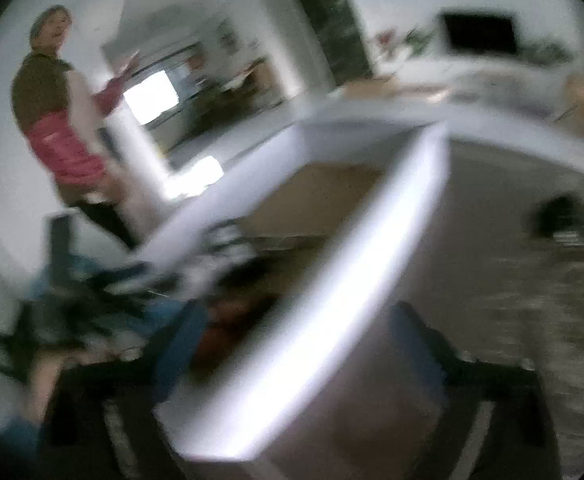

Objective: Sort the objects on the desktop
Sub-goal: 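Carry box and red bag into the white-walled bin and open both tools, then move both open tools back over the table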

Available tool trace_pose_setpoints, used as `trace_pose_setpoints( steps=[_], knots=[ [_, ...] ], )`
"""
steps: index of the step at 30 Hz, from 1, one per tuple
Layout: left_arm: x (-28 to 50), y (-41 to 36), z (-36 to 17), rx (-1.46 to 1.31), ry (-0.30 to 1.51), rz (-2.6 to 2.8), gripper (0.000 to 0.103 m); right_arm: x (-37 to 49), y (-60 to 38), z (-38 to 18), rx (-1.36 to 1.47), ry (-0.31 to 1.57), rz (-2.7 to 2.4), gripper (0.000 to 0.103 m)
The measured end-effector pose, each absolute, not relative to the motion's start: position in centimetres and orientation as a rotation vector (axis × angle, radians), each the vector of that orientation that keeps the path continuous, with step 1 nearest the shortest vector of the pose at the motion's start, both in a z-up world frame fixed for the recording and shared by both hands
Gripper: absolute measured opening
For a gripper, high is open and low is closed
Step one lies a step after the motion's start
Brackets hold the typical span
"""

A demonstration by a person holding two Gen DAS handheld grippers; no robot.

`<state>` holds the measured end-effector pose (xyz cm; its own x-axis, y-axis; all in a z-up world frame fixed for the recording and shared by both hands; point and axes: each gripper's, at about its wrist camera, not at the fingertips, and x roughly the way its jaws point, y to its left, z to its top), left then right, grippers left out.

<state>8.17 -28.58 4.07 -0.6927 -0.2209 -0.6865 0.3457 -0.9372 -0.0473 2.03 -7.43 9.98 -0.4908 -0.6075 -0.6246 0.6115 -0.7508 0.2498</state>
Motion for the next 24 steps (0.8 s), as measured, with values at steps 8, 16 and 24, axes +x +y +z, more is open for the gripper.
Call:
trace_pose_setpoints(
  steps=[8, 16, 24],
  knots=[
    [7.9, -16.4, 9.4, 0.993, 0.188, -3.006, 0.095, 1.3, 10.2, 1.5, 1.242, 0.173, -2.67, 0.102],
    [3.4, -4.6, 1.3, 1.398, 0.07, -3.04, 0.103, 1.7, 18.9, 0.3, 1.35, 0.025, -2.776, 0.102],
    [-0.9, -3.9, -5.3, 1.49, -0.112, -2.83, 0.103, 1.1, 19.6, 0.2, 1.374, -0.05, -2.771, 0.102]
  ],
)
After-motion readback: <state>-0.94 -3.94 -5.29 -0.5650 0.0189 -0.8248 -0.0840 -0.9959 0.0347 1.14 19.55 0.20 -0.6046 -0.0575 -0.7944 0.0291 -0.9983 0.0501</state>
